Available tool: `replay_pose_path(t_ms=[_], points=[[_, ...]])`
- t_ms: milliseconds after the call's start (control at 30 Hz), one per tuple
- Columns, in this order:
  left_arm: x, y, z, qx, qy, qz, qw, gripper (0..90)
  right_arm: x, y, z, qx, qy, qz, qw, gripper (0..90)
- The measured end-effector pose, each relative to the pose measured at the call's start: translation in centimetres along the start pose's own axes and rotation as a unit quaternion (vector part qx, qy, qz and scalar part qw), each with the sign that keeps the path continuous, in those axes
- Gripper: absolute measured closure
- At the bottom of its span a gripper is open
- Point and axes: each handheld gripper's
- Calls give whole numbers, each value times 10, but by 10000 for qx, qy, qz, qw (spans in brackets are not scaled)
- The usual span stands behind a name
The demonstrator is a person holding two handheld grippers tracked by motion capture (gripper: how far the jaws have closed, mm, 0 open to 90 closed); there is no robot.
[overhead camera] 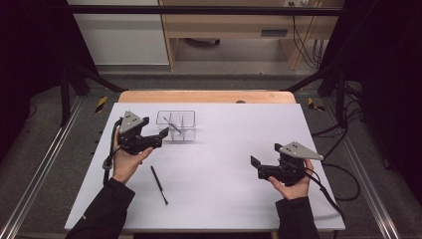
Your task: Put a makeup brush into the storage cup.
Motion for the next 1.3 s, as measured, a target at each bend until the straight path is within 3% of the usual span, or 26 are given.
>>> replay_pose_path(t_ms=[600, 800, 1067, 1300], points=[[15, -26, -43, -205, -71, -26, 9998, 134, -1, 1, -1, -64, -49, 2, 10000, 62], [16, -33, -57, -196, -188, 1, 9996, 129, -2, -1, -1, -44, -36, 34, 10000, 61], [16, -45, -65, -177, -220, 95, 9996, 122, -1, -1, -1, -60, -58, 40, 10000, 58], [14, -50, -76, -381, -311, 175, 9986, 100, 0, -1, -2, -74, -42, 15, 10000, 56]])
Point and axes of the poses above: each handheld gripper's, and its own axes: y roughly forward along the jaws, z roughly out of its top, x roughly to its right, and after that the axes turned 3 degrees about y, right-handed
